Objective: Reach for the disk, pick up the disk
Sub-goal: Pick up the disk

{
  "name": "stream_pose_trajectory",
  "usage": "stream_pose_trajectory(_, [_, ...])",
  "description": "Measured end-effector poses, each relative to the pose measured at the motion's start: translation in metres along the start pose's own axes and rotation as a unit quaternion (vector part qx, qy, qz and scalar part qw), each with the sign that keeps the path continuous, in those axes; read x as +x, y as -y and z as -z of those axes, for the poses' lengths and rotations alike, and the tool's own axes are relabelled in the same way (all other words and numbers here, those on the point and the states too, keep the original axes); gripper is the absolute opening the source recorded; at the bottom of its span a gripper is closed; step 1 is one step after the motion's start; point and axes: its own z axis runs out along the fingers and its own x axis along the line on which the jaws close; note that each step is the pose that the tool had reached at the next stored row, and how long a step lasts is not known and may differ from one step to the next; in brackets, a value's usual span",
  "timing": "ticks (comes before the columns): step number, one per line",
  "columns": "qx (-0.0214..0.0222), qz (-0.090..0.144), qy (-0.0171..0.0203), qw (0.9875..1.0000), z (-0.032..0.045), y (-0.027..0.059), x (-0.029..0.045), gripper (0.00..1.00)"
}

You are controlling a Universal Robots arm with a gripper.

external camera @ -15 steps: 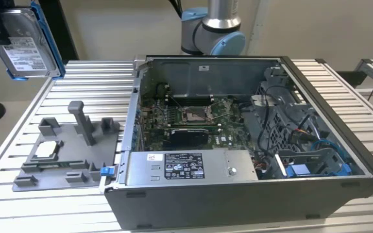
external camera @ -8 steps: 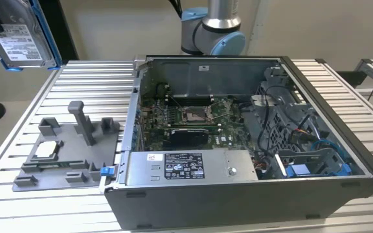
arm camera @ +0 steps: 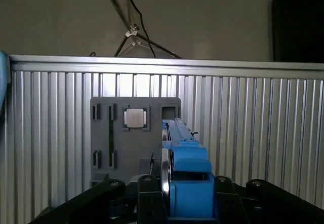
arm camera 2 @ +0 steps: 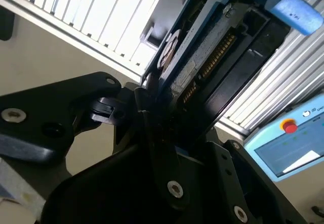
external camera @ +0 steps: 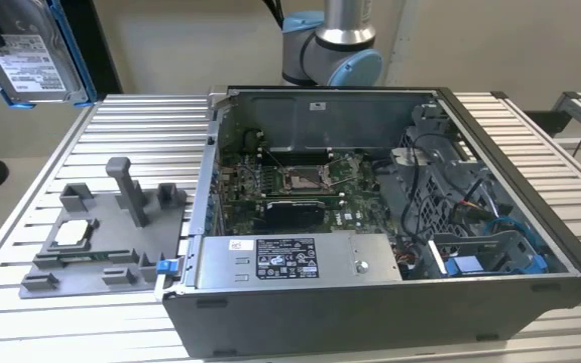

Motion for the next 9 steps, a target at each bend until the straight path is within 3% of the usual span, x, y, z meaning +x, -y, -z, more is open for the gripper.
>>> stream_pose_trajectory(9, [-0.0030, 0.000, 0.0001, 1.0000, 0.0005, 0.0274, 0.0008, 0.00])
